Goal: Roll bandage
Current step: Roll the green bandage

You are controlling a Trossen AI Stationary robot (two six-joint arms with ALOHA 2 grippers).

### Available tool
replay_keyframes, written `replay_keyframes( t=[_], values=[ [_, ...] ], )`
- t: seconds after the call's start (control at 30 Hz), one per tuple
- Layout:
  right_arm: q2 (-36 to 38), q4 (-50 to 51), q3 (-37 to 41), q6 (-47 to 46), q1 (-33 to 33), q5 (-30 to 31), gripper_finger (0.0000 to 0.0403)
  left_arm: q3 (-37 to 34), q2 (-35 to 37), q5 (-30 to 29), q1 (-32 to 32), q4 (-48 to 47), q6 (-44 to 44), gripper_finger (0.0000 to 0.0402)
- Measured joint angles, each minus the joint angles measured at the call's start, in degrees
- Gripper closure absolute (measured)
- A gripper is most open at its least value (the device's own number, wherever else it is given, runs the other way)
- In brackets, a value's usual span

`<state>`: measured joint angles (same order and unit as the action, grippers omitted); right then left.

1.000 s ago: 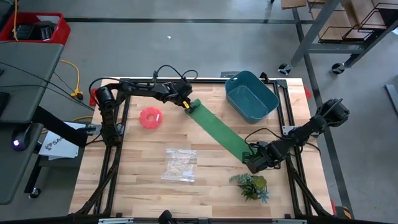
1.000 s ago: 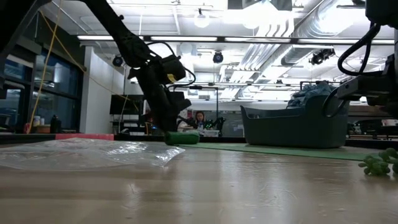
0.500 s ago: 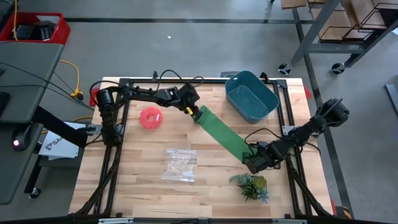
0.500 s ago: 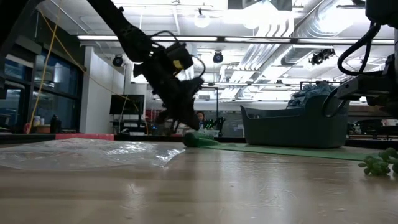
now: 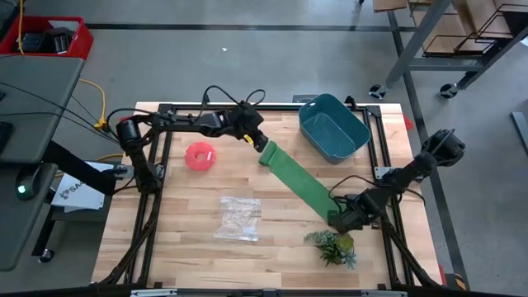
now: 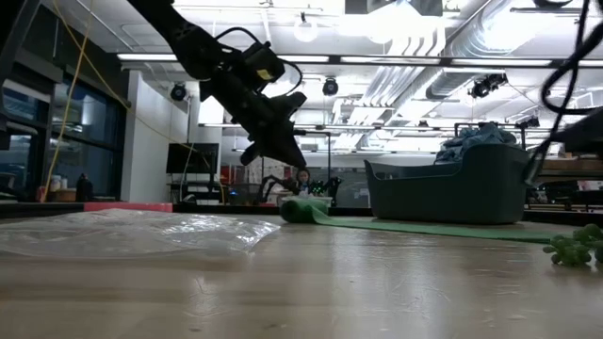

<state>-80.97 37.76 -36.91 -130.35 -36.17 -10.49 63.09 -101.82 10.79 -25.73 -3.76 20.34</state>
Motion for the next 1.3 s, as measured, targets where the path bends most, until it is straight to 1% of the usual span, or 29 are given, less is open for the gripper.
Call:
replay_keyframes(
  t=[0.17,0.33,0.4,0.43,0.53,0.63,0.7,0.8,0.9,0.97,1.03,1.13,1.23,1.3],
  values=[
    [0.04,-1.23,-0.06,-1.10,-1.00,-0.62,0.0403,0.00,0.00,-0.15,0.07,-1.34,-0.34,0.0401],
    [0.07,-1.06,-0.10,0.56,-1.17,-5.94,0.0403,0.00,-0.02,-2.43,0.33,-4.47,-1.35,0.0401],
    [0.07,0.38,-1.04,1.38,-1.17,-6.45,0.0403,0.00,-0.02,-2.40,0.10,-4.10,-1.01,0.0401],
    [0.09,1.45,-1.97,1.40,-1.15,-5.42,0.0403,0.00,-0.02,-2.36,0.08,-3.95,-1.03,0.0401],
    [0.86,6.11,-4.93,0.86,-0.67,0.61,0.0403,0.00,-0.02,-2.00,-0.13,-3.83,-1.03,0.0401],
    [1.71,9.84,-7.02,0.42,0.38,7.30,0.0403,0.00,-0.02,0.24,-0.14,-3.86,-0.95,0.0401],
    [2.29,11.11,-7.69,1.31,1.42,11.10,0.0403,0.00,-0.02,0.92,0.24,-4.08,0.18,0.0401],
    [3.14,11.11,-7.72,2.37,3.19,14.59,0.0403,0.00,-0.04,0.75,0.41,-4.79,3.23,0.0401],
    [3.95,10.94,-7.72,3.48,4.74,16.60,0.0403,0.80,-0.08,0.75,0.23,-5.40,4.59,0.0401],
    [4.41,10.97,-7.72,5.33,5.58,17.21,0.0403,2.14,-0.37,0.82,0.19,-5.63,3.00,0.0399],
    [4.78,10.94,-7.72,7.77,6.55,17.29,0.0403,3.58,-0.61,1.94,0.23,-5.82,1.25,0.0389],
    [5.28,10.95,-7.69,10.68,7.70,17.32,0.0403,5.35,-0.61,2.14,1.45,-5.19,-1.44,0.0360],
    [5.59,10.97,-7.69,11.97,8.84,17.32,0.0403,6.82,-0.94,-0.07,2.59,-5.11,-7.05,0.0323],
    [5.69,10.80,-7.69,13.37,9.50,17.33,0.0403,8.39,-2.81,-1.97,3.08,-4.19,-9.29,0.0298]
  ],
)
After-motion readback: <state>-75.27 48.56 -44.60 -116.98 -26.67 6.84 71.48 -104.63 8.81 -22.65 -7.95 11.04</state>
